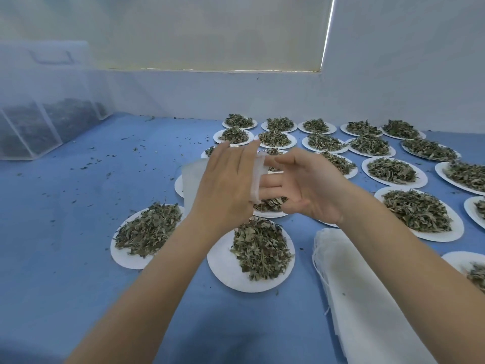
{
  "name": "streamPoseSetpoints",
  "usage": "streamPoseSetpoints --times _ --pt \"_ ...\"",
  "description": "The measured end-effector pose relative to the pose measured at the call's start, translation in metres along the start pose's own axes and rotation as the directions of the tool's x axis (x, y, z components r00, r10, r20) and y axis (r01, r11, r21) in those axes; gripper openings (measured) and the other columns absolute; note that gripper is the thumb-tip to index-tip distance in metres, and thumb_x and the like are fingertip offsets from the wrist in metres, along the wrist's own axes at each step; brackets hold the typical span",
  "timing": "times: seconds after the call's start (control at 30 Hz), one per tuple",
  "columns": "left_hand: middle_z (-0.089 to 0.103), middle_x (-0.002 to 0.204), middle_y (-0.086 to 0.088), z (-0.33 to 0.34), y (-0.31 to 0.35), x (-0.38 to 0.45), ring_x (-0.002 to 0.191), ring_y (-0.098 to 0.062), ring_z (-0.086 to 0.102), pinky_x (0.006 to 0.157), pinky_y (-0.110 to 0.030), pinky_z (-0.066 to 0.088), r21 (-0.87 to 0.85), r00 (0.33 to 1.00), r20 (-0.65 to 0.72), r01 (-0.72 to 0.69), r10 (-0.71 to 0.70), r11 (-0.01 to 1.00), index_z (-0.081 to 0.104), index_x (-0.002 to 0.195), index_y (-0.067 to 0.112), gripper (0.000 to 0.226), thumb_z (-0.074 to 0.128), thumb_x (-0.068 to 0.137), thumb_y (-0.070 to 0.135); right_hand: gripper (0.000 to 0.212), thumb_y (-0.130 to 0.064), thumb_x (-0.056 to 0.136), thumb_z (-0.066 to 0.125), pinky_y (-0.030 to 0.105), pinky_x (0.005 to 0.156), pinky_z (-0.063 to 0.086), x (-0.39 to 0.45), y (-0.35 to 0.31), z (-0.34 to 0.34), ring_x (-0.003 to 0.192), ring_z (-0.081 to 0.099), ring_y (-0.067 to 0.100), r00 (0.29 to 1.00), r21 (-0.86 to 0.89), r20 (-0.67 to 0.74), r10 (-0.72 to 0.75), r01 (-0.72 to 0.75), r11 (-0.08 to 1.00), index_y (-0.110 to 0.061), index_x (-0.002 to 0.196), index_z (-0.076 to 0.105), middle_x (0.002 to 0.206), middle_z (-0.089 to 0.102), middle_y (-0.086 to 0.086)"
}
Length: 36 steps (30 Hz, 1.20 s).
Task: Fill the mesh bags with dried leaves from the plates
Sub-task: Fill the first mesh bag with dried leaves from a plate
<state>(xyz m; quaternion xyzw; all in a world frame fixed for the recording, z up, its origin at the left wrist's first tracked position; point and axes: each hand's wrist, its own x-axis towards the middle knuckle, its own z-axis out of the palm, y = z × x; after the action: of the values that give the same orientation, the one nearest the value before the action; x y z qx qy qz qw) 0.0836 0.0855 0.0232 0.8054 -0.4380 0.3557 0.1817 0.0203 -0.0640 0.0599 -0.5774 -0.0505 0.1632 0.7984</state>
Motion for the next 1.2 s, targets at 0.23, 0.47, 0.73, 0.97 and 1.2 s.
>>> streamPoseSetpoints --times 0.23,0.47,0.73,0.97,1.2 --pt "0.053 0.119 0.001 -0.01 -0.012 -0.002 0.101 -0.023 0.052 0.068 -0.024 0.031 -0.106 0.935 0.309 0.215 -0.174 0.971 0.038 0.133 0.018 0.067 0.064 0.071 0.017 0.045 -0.04 0.079 0.048 0.016 0.041 0.016 0.006 0.003 0.002 0.071 0.05 0.013 0.999 -0.143 -0.023 -0.03 0.026 0.989 -0.008 0.108 0.059 0.093 0.068 0.007" --pt "0.048 0.097 0.005 -0.021 -0.015 -0.035 0.083 -0.023 0.054 0.059 -0.028 0.03 0.105 0.886 0.359 0.275 -0.294 0.956 0.041 0.113 0.019 0.043 0.059 0.075 0.022 0.036 -0.045 0.094 0.045 0.019 0.051 0.043 0.024 0.028 0.019 0.084 0.064 0.007 0.996 -0.395 0.088 -0.009 0.043 0.918 -0.018 0.106 0.065 0.1 0.069 -0.002" --pt "0.054 0.105 0.003 -0.01 -0.025 -0.065 0.09 -0.024 0.053 0.063 -0.028 0.032 0.186 0.834 0.44 0.278 -0.333 0.942 0.045 0.12 0.023 0.051 0.06 0.071 0.021 0.032 -0.046 0.087 0.059 0.011 0.062 0.037 0.022 0.045 -0.011 0.075 0.052 0.0 0.971 -0.985 -0.15 -0.184 -0.162 -0.052 -0.027 0.111 0.067 0.091 0.06 -0.013" --pt "0.058 0.098 -0.003 0.004 -0.027 -0.074 0.088 -0.028 0.054 0.067 -0.032 0.035 0.154 0.869 0.371 0.289 -0.326 0.945 0.056 0.112 0.014 0.048 0.064 0.065 0.015 0.042 -0.056 0.08 0.058 0.031 0.068 0.043 0.047 0.068 0.001 0.093 0.056 0.022 0.969 -0.936 -0.203 -0.143 -0.235 -0.264 -0.024 0.107 0.064 0.1 0.058 0.002" --pt "0.059 0.099 -0.002 0.006 -0.03 -0.08 0.09 -0.028 0.055 0.072 -0.035 0.04 0.099 0.86 0.322 0.385 -0.396 0.917 0.056 0.11 0.015 0.049 0.064 0.062 0.013 0.017 -0.028 0.082 0.063 0.018 0.07 0.051 0.046 0.055 0.001 0.074 0.061 0.006 0.965 -0.989 -0.149 -0.216 -0.144 0.037 -0.027 0.097 0.072 0.088 0.068 -0.006"
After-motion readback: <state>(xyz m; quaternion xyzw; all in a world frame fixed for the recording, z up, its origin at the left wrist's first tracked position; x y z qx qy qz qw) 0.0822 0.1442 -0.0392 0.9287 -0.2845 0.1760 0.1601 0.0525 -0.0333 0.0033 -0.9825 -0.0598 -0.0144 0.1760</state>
